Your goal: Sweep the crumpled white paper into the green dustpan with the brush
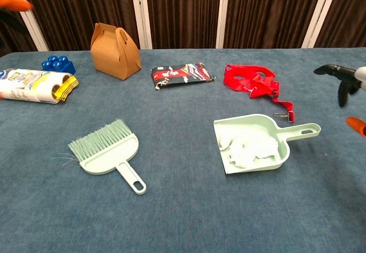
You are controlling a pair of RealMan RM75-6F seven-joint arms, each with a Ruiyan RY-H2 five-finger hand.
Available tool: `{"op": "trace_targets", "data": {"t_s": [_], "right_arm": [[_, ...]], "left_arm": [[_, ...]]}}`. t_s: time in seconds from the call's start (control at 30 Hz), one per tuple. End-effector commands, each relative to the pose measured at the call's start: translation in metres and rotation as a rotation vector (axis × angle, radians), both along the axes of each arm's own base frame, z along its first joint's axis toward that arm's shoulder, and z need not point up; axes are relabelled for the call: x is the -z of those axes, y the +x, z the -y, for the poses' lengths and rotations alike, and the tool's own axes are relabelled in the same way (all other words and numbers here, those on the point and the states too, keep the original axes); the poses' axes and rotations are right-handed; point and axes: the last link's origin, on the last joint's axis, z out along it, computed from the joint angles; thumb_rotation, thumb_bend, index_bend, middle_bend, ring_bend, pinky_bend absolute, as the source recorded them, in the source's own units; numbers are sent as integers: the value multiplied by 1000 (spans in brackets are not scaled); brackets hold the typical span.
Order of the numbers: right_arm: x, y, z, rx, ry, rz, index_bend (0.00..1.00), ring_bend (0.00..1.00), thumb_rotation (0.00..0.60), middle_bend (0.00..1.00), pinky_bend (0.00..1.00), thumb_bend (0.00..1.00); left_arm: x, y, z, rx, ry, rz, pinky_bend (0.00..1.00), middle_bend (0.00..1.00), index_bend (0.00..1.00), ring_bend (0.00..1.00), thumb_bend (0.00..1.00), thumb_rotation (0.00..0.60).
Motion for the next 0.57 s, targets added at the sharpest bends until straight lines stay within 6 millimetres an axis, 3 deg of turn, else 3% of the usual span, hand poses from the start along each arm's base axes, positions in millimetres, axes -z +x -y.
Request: {"op": "trace_targets", "data": {"t_s": [0.03, 0.17, 0.43, 0.57], "right_arm": [[-13, -19, -18, 27, 16, 55, 0, 0, 600, 4, 9, 438], [-36, -36, -40, 18, -7, 103, 0, 0, 600, 0, 0, 425], [-78, -65, -79, -23, -118, 177, 0, 0, 600, 0, 0, 424], [-88, -76, -90, 16, -159, 218, 0, 0, 600, 0, 0, 425]], "left_arm": [[-15, -35, 42, -29, -4, 2, 87, 0, 0, 9, 4, 600], [-25, -62, 68, -58, -17, -5, 6, 0, 0, 0, 4, 600], [-46, -102, 90, -132, 74, -19, 0, 0, 0, 0, 4, 600], [-56, -115, 95, -194, 97, 11, 0, 0, 0, 0, 3, 600]]}}
